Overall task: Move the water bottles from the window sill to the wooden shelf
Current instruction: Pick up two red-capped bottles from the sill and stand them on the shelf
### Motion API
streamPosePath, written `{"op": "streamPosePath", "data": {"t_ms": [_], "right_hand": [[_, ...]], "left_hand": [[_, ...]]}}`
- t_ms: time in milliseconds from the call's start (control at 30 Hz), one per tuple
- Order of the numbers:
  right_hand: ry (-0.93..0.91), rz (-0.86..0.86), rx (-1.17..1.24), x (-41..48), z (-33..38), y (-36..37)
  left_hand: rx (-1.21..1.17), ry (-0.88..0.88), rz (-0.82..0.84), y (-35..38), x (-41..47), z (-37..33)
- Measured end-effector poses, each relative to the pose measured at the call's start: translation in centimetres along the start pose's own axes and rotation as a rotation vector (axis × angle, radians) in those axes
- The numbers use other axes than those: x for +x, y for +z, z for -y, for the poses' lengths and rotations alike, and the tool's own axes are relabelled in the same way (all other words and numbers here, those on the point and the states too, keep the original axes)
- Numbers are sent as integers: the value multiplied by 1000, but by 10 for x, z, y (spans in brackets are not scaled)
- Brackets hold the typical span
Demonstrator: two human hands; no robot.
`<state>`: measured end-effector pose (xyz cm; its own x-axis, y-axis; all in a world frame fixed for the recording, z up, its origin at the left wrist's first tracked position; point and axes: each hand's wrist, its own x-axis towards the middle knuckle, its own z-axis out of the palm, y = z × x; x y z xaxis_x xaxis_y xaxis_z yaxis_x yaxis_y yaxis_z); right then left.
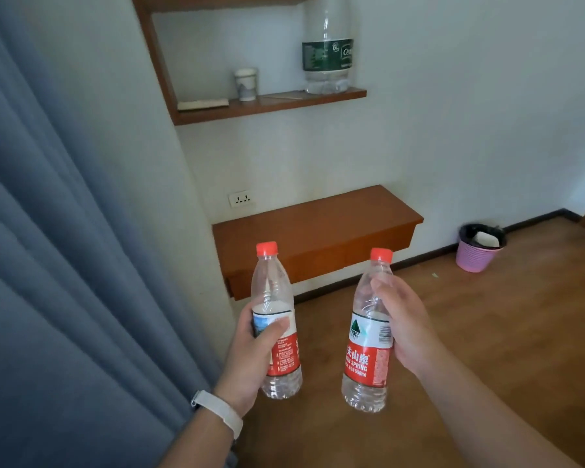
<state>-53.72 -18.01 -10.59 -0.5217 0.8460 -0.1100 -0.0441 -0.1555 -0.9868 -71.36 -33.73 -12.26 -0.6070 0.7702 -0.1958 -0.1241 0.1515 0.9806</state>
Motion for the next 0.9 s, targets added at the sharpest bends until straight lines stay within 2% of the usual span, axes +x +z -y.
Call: {"op": "streamPosePath", "data": {"t_ms": [267, 533, 900], "right_hand": [[-21, -22, -61, 112, 39, -70], [-18, -66, -143, 187, 53, -100], [8, -60, -206, 332, 55, -92]], "left_hand": [[56, 28, -13, 70, 105, -47], [54, 13, -65, 106, 187, -64], [-4, 9, 7, 119, 341, -71]]}}
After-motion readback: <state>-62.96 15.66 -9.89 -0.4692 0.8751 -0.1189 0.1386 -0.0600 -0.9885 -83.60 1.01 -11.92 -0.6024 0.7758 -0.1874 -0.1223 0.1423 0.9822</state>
